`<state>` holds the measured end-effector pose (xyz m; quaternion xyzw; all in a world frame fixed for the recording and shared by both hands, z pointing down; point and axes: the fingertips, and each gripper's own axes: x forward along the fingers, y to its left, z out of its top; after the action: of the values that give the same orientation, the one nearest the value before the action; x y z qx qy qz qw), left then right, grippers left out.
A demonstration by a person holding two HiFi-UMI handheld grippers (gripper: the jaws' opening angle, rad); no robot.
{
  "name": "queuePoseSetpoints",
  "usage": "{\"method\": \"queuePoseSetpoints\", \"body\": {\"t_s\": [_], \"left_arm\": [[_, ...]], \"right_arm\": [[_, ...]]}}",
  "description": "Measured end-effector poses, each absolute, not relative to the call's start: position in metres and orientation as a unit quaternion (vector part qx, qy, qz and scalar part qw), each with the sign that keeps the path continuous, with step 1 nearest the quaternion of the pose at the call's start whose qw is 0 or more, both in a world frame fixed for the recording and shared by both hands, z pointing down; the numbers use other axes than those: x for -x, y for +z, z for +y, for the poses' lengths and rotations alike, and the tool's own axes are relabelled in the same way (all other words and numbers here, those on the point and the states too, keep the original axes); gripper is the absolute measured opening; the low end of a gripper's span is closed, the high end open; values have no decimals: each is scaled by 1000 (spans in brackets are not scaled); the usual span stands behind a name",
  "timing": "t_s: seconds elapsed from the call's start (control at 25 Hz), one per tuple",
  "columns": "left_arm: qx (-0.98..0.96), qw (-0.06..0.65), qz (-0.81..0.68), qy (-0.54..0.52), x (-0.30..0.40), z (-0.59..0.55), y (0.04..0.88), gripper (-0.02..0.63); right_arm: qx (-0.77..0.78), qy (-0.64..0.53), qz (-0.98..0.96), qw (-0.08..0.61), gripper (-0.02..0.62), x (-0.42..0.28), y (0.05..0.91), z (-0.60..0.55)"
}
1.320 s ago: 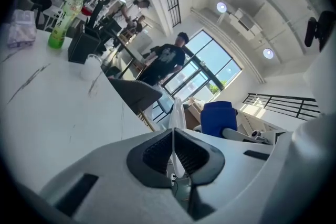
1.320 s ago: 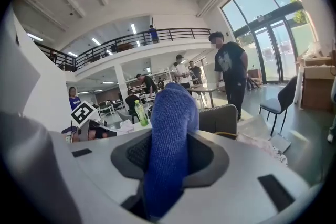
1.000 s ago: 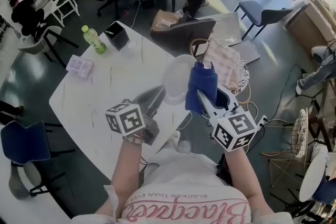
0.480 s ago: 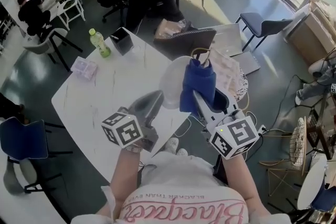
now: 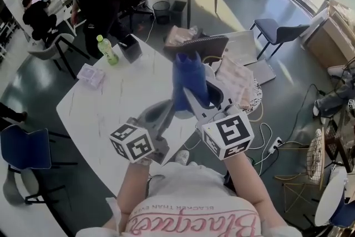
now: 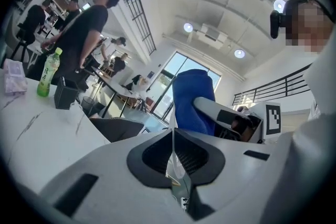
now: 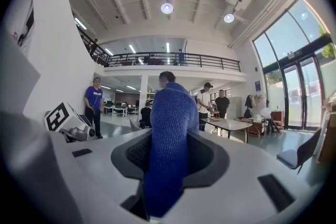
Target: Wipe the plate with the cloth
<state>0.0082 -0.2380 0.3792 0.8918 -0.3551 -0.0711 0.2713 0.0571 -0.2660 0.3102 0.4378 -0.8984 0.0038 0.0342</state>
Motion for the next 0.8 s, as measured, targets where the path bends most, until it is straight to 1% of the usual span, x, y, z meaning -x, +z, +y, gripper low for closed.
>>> {"method": "queuePoseSetpoints", "body": {"t_s": [0.2,0.6,0.8], "left_arm": [[-893,264,-356,-76,-5,-242,374,12],[-892,264,-357,-83,-2,-242,373,13],[-891,267,-358,-76,-1,-243,376,12]], "right_arm": [[-474,2,-879,41,132,-79,312,-282],[-559,31,-828,41,132,-151,326,-296],[-570,29,-820,49,132,-162,328,-288]]}}
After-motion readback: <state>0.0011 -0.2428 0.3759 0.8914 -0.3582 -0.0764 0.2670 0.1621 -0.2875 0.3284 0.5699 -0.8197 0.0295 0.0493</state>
